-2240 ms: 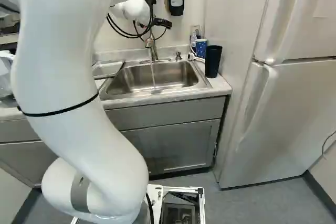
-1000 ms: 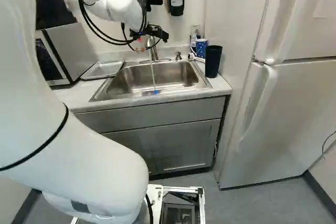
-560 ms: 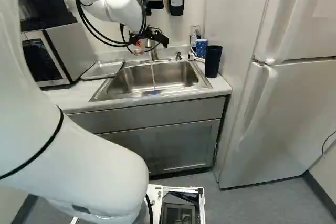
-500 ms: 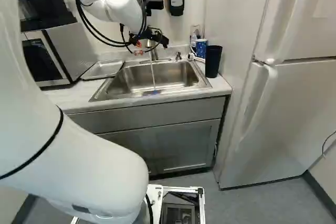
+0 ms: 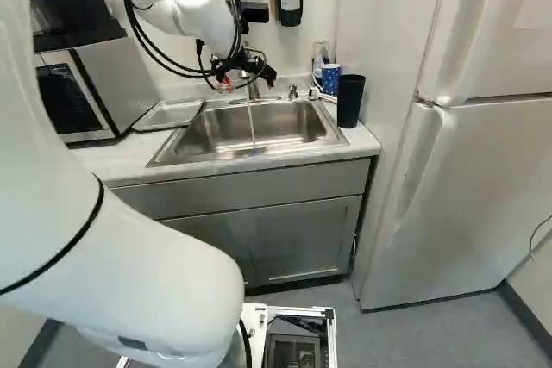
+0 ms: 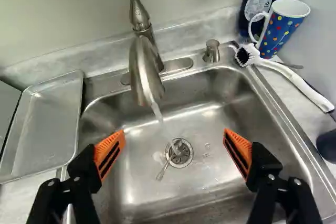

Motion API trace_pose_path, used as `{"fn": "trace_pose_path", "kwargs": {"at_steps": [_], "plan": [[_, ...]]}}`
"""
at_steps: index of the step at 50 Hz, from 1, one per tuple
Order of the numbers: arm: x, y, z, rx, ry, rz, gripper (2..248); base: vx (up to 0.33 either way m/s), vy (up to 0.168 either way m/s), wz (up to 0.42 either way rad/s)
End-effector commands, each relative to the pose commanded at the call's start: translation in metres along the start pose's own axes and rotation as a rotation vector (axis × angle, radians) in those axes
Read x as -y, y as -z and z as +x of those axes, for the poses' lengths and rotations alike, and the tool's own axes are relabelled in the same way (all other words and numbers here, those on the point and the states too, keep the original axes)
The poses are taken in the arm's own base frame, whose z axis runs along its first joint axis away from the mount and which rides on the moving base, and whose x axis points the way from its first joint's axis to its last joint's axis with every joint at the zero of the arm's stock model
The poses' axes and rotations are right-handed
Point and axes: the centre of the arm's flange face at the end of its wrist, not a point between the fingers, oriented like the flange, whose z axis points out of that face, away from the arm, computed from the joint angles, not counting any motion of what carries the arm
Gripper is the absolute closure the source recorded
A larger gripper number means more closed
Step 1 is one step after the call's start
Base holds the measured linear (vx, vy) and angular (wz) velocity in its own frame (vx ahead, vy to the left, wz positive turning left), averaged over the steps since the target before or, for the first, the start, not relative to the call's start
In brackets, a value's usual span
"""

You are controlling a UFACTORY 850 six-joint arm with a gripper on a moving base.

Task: Rinse the cup and place it in the tray

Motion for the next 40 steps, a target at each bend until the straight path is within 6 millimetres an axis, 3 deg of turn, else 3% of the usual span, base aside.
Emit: {"fn": "trace_pose_path", "kwargs": {"at_steps": [18,40], "plan": [[-0.005,0.001,0.0,-0.001,-0.007,-0.008,3,0.0,0.0,0.0],[-0.03,0.008,-0.003,-0.009,-0.044,-0.051,3,0.0,0.0,0.0]]}}
